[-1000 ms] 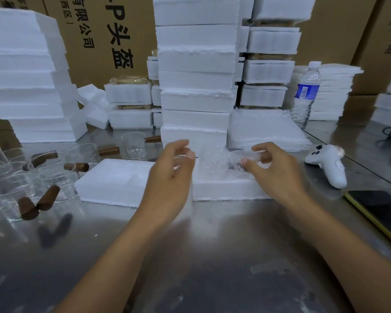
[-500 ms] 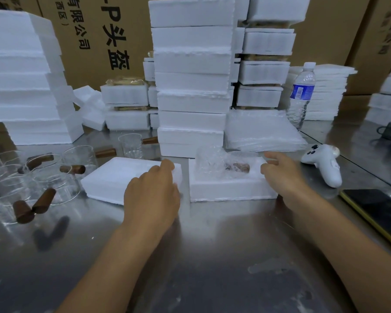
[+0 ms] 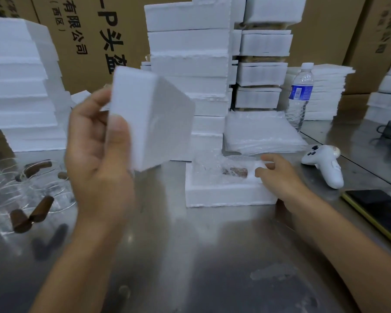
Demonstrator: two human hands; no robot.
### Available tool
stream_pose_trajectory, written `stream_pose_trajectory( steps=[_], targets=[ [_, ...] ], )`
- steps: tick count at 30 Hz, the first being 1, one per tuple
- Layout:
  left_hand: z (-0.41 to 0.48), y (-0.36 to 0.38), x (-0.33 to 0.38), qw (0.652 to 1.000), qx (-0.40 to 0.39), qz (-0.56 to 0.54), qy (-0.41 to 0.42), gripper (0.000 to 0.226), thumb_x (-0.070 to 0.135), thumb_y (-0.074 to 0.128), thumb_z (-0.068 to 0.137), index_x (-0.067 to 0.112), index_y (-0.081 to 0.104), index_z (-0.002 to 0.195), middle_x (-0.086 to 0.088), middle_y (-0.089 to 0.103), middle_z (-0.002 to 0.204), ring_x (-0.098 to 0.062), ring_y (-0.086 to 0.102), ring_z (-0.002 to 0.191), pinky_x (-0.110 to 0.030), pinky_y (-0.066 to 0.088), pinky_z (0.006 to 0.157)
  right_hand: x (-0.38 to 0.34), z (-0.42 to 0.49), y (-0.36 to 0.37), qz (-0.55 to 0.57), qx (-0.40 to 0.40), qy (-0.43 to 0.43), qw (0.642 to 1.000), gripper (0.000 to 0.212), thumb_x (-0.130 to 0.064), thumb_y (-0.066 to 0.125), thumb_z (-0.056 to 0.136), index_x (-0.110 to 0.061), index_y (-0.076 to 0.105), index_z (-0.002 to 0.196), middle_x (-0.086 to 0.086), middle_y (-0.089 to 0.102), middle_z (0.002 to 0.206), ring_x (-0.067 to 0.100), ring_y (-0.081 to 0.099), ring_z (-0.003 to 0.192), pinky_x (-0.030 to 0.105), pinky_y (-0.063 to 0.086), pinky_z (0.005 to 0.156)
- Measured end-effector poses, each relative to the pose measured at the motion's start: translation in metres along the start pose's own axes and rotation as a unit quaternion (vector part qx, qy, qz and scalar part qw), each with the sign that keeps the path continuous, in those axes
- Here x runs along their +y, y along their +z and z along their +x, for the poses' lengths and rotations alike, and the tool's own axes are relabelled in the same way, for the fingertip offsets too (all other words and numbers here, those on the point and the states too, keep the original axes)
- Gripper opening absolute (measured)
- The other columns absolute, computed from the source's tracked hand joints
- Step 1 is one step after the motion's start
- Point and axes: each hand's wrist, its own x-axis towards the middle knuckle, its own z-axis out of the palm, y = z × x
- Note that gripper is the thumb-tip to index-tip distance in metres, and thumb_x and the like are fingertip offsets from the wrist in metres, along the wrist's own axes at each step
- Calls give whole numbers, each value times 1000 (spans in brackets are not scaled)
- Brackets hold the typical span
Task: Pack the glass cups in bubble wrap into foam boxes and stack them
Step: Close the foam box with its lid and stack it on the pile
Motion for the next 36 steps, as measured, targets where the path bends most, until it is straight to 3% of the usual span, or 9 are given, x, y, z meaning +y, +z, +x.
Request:
stream_pose_trajectory(
  steps=[4, 8, 10, 12, 18, 23, 29, 32, 36],
  targets=[
    [20, -18, -13, 957, 43, -232, -169, 45, 18, 39, 99, -1, 39, 140, -16, 52, 132, -27, 53, 121, -44, 40, 106, 0, 0, 4, 3, -30, -4, 1000, 40, -15, 57, 88, -18, 48, 127, -8, 52, 90, 9, 52, 77, 24, 36, 63],
    [16, -15, -28, 810, 76, -472, -340, 31, 1, 40, 92, -2, 67, 108, -13, 65, 122, -28, 60, 116, -41, 41, 105, -3, -1, 4, 8, -45, -11, 999, 27, -23, 56, 90, -21, 52, 117, 0, 61, 97, 17, 61, 89, 31, 45, 84],
    [8, -7, -35, 780, 63, -490, -385, 29, -2, 48, 77, -2, 72, 93, -15, 68, 115, -30, 62, 113, -44, 42, 103, -9, -3, 3, 30, 12, -47, 998, 15, -33, 51, 93, -22, 56, 103, 2, 65, 100, 20, 62, 95, 33, 47, 86],
    [1, 0, -39, 767, 56, -477, -425, 37, 1, 50, 73, -3, 67, 105, -18, 65, 120, -33, 58, 118, -46, 38, 105, -18, -10, 1, 119, 47, -102, 986, 22, -41, 43, 96, -26, 59, 93, -8, 66, 85, 8, 62, 82, 25, 44, 73],
    [-8, 12, -46, 794, 48, -426, -430, 55, 6, 48, 83, 14, 48, 138, -12, 57, 134, -30, 51, 127, -43, 35, 111, -32, -32, 0, 257, -70, -163, 950, 16, -39, 48, 93, -32, 62, 97, -9, 68, 75, 6, 60, 69, 17, 48, 64],
    [-16, 17, -50, 942, 18, -96, -321, 27, 25, 42, 100, 28, 63, 117, 6, 68, 119, -14, 62, 113, -36, 48, 99, -29, -30, -3, 287, -52, -117, 949, 15, -37, 54, 91, -27, 65, 90, -13, 65, 76, 7, 58, 73, 23, 45, 68],
    [-27, 17, -54, 970, -7, -19, -242, 48, 57, 42, 89, 23, 60, 118, 8, 68, 113, -9, 63, 107, -33, 49, 97, -24, -27, -4, 286, -68, -80, 952, 12, -37, 59, 81, -29, 68, 78, -5, 66, 81, 18, 58, 83, 35, 42, 77],
    [-30, 15, -62, 973, -21, 7, -229, 29, 44, 42, 87, 33, 59, 107, 24, 67, 99, -1, 60, 101, -26, 46, 95, -23, -27, -2, 262, -49, -72, 961, 10, -26, 54, 91, -24, 64, 93, 1, 67, 95, 18, 59, 89, 33, 43, 80],
    [-30, 13, -69, 967, -51, 9, -248, 25, 29, 42, 100, 37, 56, 119, 25, 63, 112, 5, 57, 108, -23, 42, 96, -22, -27, 2, 232, -58, -71, 968, 10, -28, 54, 93, -22, 62, 92, 5, 63, 97, 19, 56, 89, 34, 42, 84]
  ],
)
